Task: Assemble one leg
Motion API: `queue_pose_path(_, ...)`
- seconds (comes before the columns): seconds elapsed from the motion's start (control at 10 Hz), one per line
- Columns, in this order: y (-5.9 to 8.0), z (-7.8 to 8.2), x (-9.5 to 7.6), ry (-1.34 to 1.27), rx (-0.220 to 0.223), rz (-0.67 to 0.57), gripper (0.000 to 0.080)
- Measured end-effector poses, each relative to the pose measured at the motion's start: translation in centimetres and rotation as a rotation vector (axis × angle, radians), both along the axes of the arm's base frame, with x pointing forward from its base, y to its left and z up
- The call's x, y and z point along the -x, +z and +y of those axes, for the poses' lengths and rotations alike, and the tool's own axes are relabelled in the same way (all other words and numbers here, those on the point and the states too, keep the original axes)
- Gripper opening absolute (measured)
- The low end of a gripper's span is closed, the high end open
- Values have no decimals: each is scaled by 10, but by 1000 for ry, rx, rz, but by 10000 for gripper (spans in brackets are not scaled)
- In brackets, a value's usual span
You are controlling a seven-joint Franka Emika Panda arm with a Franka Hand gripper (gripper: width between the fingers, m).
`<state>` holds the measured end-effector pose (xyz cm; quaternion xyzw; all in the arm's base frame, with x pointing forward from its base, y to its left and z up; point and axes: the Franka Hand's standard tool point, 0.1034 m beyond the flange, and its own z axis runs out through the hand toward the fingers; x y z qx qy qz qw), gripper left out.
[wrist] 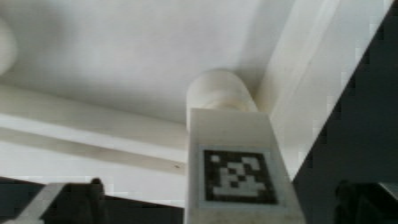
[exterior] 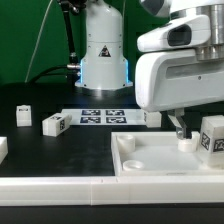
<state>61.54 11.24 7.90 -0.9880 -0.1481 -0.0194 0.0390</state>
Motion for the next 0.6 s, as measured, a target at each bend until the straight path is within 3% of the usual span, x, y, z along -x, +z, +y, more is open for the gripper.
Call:
queue_pose_path(0.3, 7, 4, -1, 22, 23, 211, 649)
queue_pose_path(0.4, 9, 5, -11, 20, 17, 178, 649)
queue_pose_path(0.6, 10, 7, -14, 21, 14, 158, 649)
